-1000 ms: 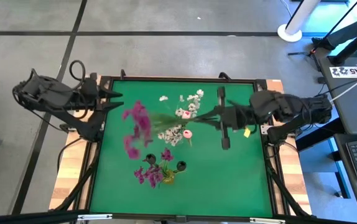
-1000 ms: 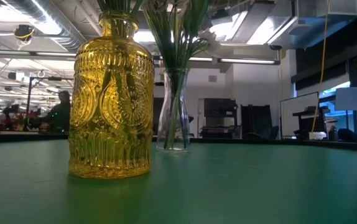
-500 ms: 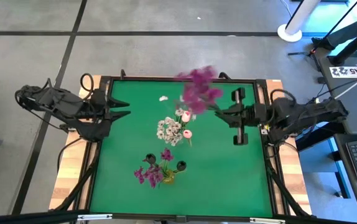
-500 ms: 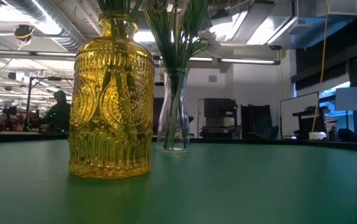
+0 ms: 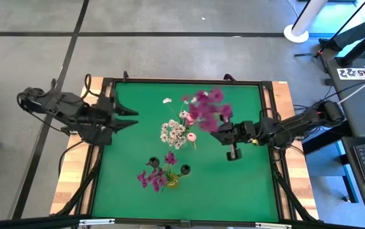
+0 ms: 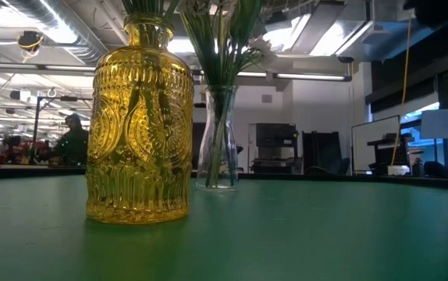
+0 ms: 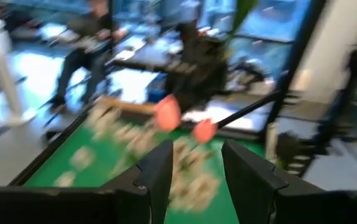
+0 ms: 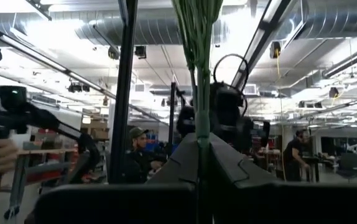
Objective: Sort flowers into vase by color
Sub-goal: Put the purple flower into the yellow vase
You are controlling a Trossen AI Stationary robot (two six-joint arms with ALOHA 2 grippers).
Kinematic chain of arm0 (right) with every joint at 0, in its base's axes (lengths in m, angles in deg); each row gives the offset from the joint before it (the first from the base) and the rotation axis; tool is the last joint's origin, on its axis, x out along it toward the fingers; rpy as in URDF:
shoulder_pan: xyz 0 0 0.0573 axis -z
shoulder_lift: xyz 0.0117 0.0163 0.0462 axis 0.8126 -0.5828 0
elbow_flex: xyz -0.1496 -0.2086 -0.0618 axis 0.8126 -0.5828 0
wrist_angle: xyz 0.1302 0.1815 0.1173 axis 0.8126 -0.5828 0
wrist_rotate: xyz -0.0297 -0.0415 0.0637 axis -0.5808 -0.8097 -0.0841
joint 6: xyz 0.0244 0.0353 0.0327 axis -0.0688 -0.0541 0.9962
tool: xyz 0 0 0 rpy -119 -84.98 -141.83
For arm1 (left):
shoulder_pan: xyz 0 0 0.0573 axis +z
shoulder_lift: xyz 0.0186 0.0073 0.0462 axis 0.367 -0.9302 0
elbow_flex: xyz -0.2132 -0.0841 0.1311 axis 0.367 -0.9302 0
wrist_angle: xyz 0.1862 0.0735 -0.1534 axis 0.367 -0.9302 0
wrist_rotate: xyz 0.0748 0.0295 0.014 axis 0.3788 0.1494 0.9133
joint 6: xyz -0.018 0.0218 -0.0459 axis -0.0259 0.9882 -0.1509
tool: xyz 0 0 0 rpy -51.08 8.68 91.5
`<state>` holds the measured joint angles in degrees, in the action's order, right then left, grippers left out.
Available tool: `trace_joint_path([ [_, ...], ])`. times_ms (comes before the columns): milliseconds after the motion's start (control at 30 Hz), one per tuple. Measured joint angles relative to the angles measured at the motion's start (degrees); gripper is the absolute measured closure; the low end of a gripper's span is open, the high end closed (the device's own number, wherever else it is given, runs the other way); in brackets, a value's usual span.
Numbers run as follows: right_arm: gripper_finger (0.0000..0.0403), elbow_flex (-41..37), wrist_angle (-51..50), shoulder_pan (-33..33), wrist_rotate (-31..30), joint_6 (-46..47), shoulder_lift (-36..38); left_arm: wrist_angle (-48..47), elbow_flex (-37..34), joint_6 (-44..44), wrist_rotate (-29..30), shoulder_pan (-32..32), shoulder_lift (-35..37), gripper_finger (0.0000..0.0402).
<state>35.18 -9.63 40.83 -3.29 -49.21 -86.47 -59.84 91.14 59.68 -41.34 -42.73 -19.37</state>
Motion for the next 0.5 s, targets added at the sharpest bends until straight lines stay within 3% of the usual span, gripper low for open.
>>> trace_joint_path([
  [167,0.0396,5.47,2.78,0.01,-0.04,0.00,-6.55,13.30,0.00,10.52,-6.30,-1.38,-7.10,0.0265],
  [500,0.0395,12.68,-1.11,0.05,-0.20,-0.37,-12.59,33.69,0.00,24.65,-3.03,-1.60,-20.93,0.0251],
])
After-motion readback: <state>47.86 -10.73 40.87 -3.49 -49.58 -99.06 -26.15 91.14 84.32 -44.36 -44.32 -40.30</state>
